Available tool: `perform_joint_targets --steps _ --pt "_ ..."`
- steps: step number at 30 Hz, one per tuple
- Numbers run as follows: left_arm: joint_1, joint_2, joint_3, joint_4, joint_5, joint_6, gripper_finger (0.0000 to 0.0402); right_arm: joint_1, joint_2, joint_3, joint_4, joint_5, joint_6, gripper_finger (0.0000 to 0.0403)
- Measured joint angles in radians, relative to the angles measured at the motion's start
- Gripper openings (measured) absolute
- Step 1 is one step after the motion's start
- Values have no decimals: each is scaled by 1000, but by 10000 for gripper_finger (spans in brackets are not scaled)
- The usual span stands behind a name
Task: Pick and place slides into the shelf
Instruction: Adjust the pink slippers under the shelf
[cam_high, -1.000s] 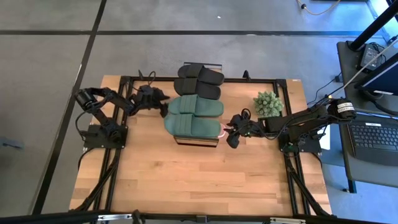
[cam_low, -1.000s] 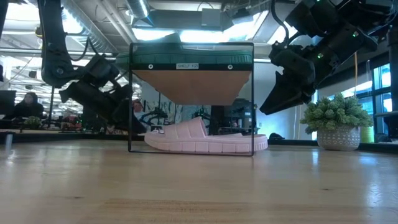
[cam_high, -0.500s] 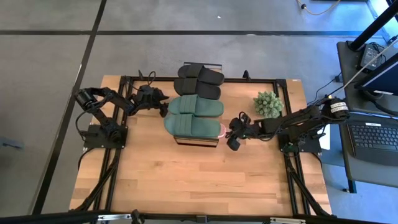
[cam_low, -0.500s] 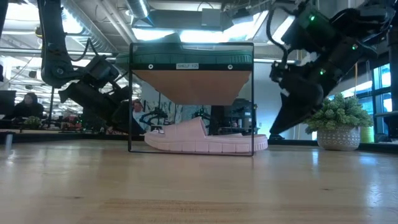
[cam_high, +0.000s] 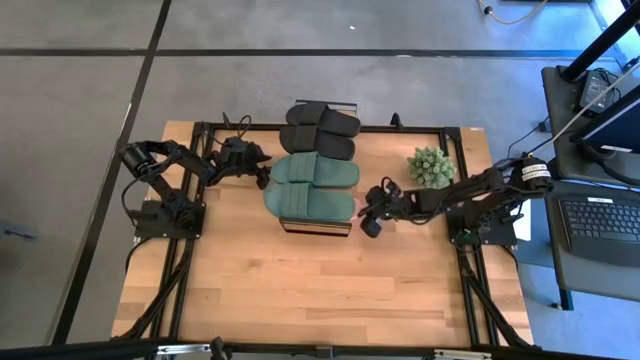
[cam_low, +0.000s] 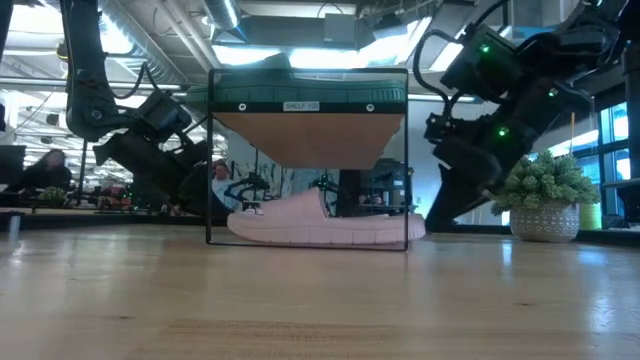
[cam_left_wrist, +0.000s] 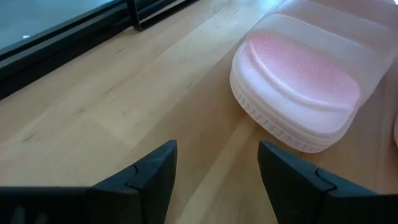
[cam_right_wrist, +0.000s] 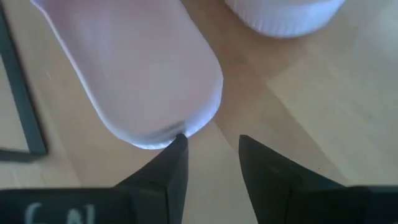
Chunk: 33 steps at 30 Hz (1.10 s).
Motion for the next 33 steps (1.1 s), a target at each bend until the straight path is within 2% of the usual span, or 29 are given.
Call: perform_joint_targets --steps 27,33 --pt "0 0 0 -41 -5 23 216 -23 0 1 119 0 -51 142" --pt "0 0 0 -41 -8 24 216 -35 0 1 105 92 -23 142"
